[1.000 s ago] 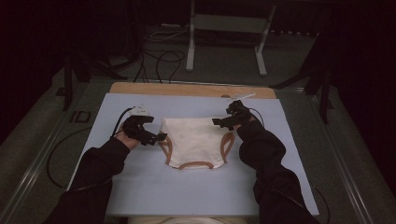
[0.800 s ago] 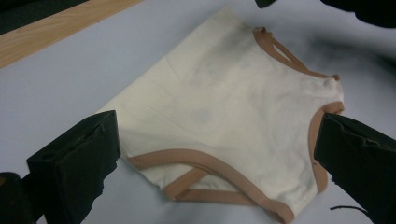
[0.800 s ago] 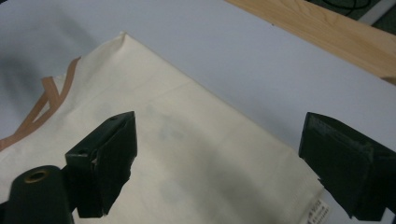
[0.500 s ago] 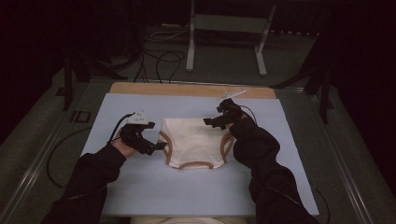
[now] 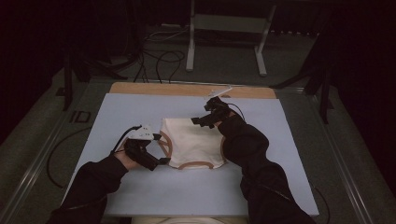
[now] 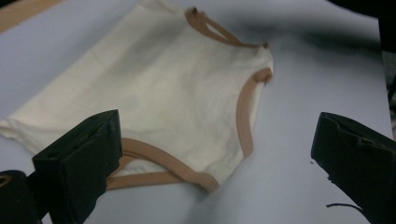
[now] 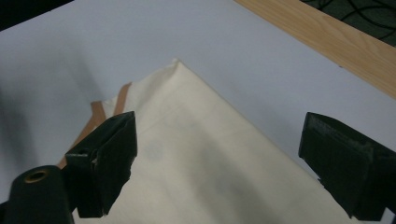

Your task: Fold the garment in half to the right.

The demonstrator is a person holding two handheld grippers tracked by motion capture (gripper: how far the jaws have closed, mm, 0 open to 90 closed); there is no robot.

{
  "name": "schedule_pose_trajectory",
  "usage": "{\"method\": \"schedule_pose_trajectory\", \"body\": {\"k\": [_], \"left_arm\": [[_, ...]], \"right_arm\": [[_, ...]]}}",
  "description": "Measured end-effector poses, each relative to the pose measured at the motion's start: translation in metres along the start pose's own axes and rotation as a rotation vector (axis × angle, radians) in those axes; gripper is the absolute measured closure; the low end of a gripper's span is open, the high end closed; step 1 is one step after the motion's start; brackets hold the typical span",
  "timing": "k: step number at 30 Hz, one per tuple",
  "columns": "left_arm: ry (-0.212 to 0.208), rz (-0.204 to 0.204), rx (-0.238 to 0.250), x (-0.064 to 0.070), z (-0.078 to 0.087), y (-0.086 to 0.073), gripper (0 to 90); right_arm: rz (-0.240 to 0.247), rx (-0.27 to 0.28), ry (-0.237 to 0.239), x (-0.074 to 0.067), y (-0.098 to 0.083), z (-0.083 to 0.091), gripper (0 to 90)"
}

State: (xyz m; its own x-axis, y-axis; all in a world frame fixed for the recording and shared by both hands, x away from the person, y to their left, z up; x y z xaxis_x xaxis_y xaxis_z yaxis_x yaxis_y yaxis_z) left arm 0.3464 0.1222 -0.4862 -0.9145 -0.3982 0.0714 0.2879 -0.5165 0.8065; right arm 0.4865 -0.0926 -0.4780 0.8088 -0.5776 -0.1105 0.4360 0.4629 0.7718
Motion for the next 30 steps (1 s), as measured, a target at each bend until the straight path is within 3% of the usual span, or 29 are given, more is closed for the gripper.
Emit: {"method": "schedule_pose_trajectory", "body": {"k": [10,16,23,27,30], "left_arm": [[-0.039,-0.067,-0.065,0.012,-0.022,-0.018,7.7],[-0.026,-0.081,-0.099,0.013,-0.035,-0.026,10.0],[-0.007,-0.120,-0.184,0.010,-0.050,-0.039,16.4],[-0.003,-0.129,-0.203,0.007,-0.056,-0.045,24.1],[-0.004,-0.120,-0.187,0.003,-0.057,-0.045,30.1]], "right_arm": [[0.027,-0.013,0.039,-0.020,0.009,-0.024,11.8],[0.034,-0.023,0.062,-0.028,0.009,-0.036,12.0],[0.037,-0.042,0.088,-0.039,0.006,-0.049,12.0],[0.042,-0.049,0.094,-0.042,0.004,-0.053,12.0],[0.042,-0.053,0.098,-0.043,0.004,-0.054,12.0]]}}
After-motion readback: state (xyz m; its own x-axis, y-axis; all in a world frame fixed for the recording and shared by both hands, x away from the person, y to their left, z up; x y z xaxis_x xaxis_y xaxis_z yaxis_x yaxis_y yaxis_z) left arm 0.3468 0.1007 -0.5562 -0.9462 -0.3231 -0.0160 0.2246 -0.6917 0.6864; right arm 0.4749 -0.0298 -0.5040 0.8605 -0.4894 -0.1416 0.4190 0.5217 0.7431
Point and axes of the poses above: each handheld gripper's, and its own axes: z roughly backward along the jaws, y roughly out of its top, x roughly to its right, the point moved 5 cm from there along -z, roughly forward along the jaws, and after that the axes turned 2 degrees about x, right-handed, at the moved point
